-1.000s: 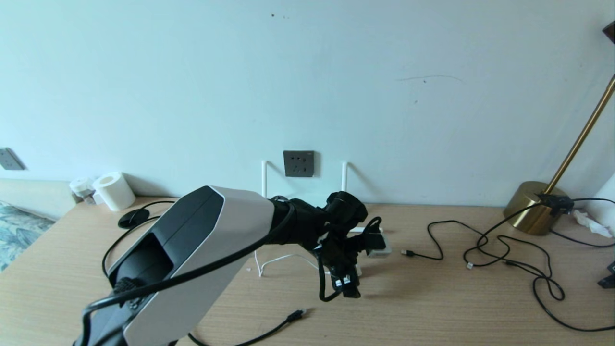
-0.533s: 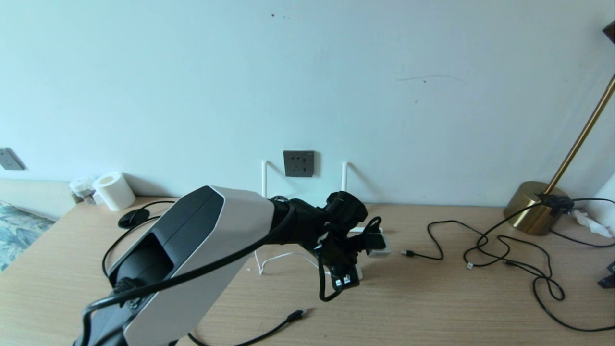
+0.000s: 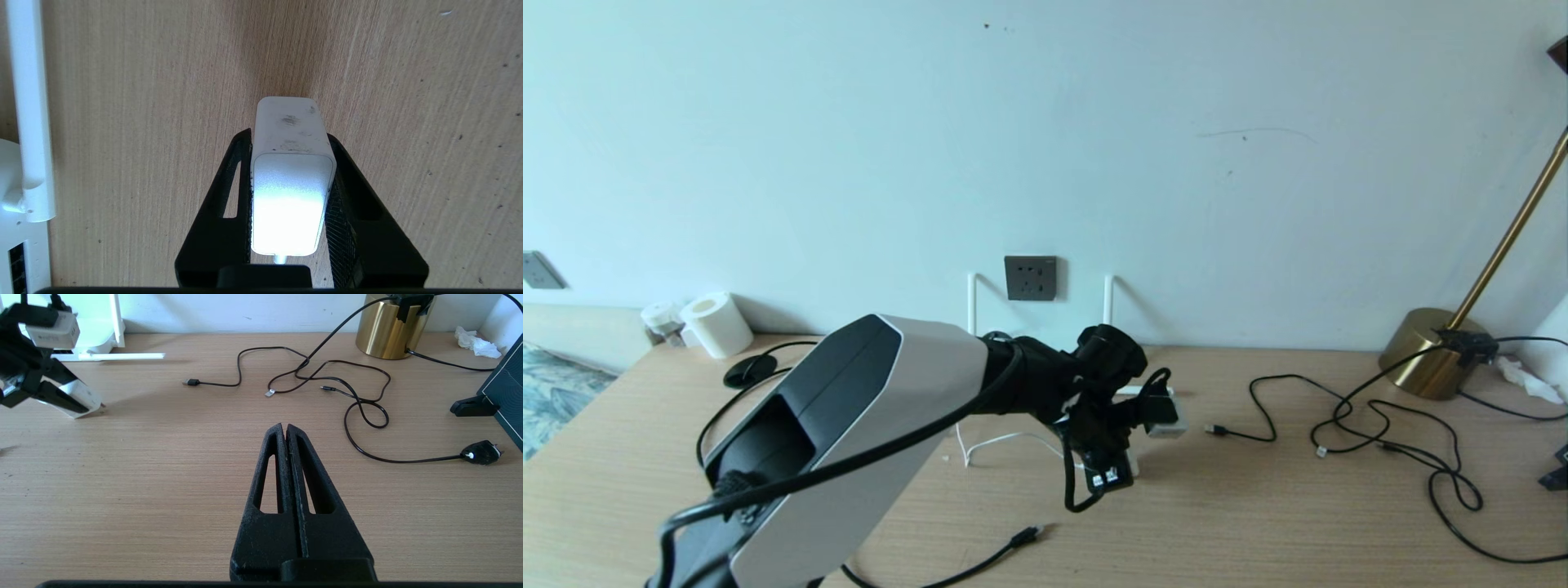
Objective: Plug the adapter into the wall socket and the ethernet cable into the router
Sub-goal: Pick up plug, then align plug and socket
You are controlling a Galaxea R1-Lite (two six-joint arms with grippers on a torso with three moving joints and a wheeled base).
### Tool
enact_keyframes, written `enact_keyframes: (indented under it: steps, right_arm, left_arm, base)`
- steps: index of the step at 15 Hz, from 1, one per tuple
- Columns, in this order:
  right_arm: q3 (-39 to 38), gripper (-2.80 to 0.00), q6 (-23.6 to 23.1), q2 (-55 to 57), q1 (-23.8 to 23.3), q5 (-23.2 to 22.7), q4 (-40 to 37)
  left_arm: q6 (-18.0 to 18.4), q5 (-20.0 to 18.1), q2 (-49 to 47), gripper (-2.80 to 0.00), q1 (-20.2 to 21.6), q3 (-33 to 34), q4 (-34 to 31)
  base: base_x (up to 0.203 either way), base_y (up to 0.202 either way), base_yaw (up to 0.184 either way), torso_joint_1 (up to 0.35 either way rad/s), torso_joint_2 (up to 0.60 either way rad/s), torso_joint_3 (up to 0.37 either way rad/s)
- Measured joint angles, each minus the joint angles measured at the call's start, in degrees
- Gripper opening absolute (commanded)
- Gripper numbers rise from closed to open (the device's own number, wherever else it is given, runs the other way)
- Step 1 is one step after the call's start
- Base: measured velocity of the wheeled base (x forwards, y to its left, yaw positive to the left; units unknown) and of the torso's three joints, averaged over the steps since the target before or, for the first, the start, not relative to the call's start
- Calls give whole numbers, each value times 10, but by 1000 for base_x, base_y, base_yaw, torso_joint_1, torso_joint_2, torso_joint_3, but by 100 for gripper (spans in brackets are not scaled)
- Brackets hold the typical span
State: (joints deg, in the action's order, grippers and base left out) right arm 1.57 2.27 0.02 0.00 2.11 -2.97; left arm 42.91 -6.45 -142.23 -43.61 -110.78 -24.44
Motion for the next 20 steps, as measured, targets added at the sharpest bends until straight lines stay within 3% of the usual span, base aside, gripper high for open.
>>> enact_keyframes:
  steps: [4, 7, 11, 14, 17, 20]
  right_arm:
    - [0, -280, 0, 0, 0, 0, 0]
    - [0, -280, 0, 0, 0, 0, 0]
    - [0, -280, 0, 0, 0, 0, 0]
    - [0, -280, 0, 0, 0, 0, 0]
    - [0, -280, 0, 0, 0, 0, 0]
    - [0, -280, 0, 0, 0, 0, 0]
  left_arm:
    - [-28, -4, 53, -280, 0, 30, -4]
    - [-69, -4, 136, -280, 9, 102, 3]
    - [-198, -3, 293, -280, 37, 256, 53]
    - [-276, -11, 409, -280, 95, 398, 148]
    - [-322, -18, 487, -280, 148, 530, 286]
    - [-415, -2, 515, -280, 182, 630, 451]
  base:
    - [0, 0, 0, 0, 0, 0]
    - [0, 0, 0, 0, 0, 0]
    - [0, 0, 0, 0, 0, 0]
    - [0, 0, 0, 0, 0, 0]
    - [0, 0, 0, 0, 0, 0]
    - [0, 0, 0, 0, 0, 0]
